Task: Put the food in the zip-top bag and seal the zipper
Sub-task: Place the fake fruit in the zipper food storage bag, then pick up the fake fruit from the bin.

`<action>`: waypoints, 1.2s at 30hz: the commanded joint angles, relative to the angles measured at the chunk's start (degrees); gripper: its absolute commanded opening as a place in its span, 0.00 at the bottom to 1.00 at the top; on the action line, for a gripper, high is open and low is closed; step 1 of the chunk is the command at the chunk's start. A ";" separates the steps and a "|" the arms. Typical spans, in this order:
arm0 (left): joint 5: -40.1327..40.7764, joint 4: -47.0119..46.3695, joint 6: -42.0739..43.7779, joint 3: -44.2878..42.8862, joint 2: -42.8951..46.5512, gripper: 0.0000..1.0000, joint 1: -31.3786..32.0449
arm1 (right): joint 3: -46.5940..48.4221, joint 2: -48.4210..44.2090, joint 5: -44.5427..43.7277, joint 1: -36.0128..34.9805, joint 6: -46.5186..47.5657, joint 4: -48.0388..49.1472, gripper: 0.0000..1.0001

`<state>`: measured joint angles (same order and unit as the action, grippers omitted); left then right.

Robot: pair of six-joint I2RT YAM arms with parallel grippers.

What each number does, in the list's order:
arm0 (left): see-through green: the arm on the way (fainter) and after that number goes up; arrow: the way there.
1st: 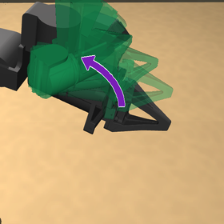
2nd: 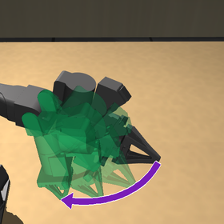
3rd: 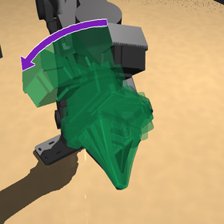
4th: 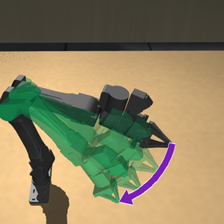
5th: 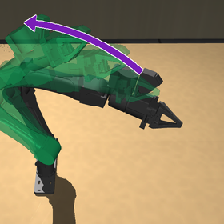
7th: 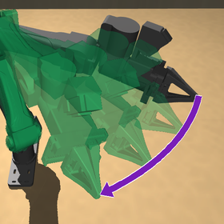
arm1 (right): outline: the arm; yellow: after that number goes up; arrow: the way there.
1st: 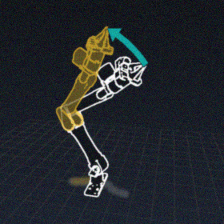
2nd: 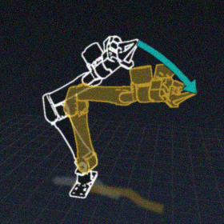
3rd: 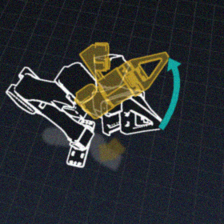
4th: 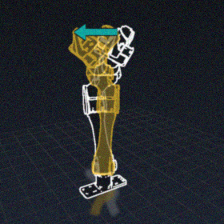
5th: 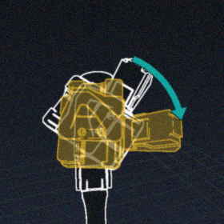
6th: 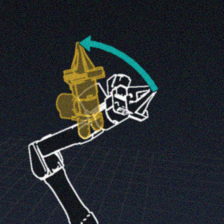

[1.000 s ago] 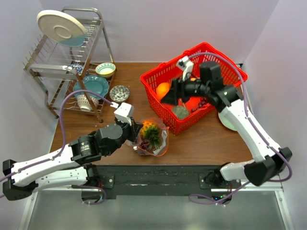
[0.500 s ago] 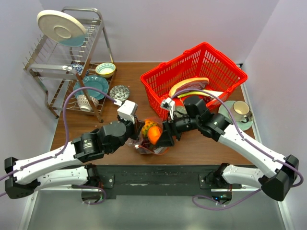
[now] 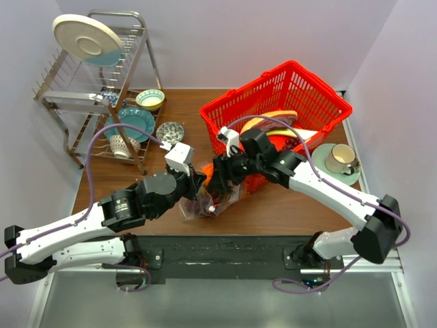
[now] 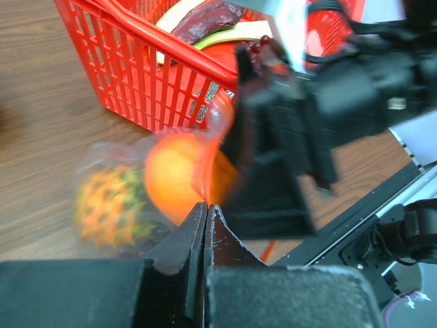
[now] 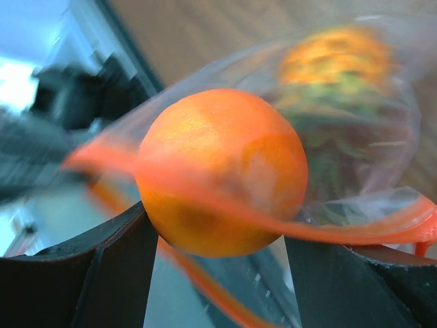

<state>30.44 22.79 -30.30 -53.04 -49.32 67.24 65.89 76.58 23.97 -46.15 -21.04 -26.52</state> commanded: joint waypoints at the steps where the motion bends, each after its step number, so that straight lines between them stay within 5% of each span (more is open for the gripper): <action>1: -0.29 -2.05 -2.13 -3.65 3.26 0.00 0.08 | 5.38 3.14 -11.21 -1.13 -2.43 4.81 0.54; 4: -0.11 -1.61 -2.48 -3.65 3.88 0.00 0.08 | 7.40 5.77 -11.93 -2.71 -3.22 7.45 0.59; 6: 0.24 -0.99 -2.83 -3.48 4.06 0.00 0.08 | 8.46 7.70 -11.40 -3.50 -3.48 7.80 0.81; 8: 0.85 -0.47 -3.44 -3.39 4.32 0.00 0.08 | 9.26 7.98 -10.61 -3.94 -3.66 8.06 0.90; 15: 4.54 2.26 -5.20 -3.13 6.34 0.00 0.08 | 10.05 3.59 -13.86 -3.86 -2.34 2.89 0.89; 24: 5.95 3.93 -5.29 -2.34 5.99 0.00 0.08 | 24.89 -0.20 -35.46 -2.20 6.88 -15.92 0.76; 30: 4.63 2.79 -4.68 -1.81 5.46 0.00 0.08 | 36.66 5.58 -41.45 7.71 8.65 -26.38 0.78; 36: 4.19 2.70 -4.76 -1.02 5.73 0.00 0.08 | 42.30 13.84 -57.44 10.28 9.79 -34.73 0.87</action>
<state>34.35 29.85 -34.09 -53.56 -44.34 67.24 105.06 84.55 -21.87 -36.62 -13.21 -52.23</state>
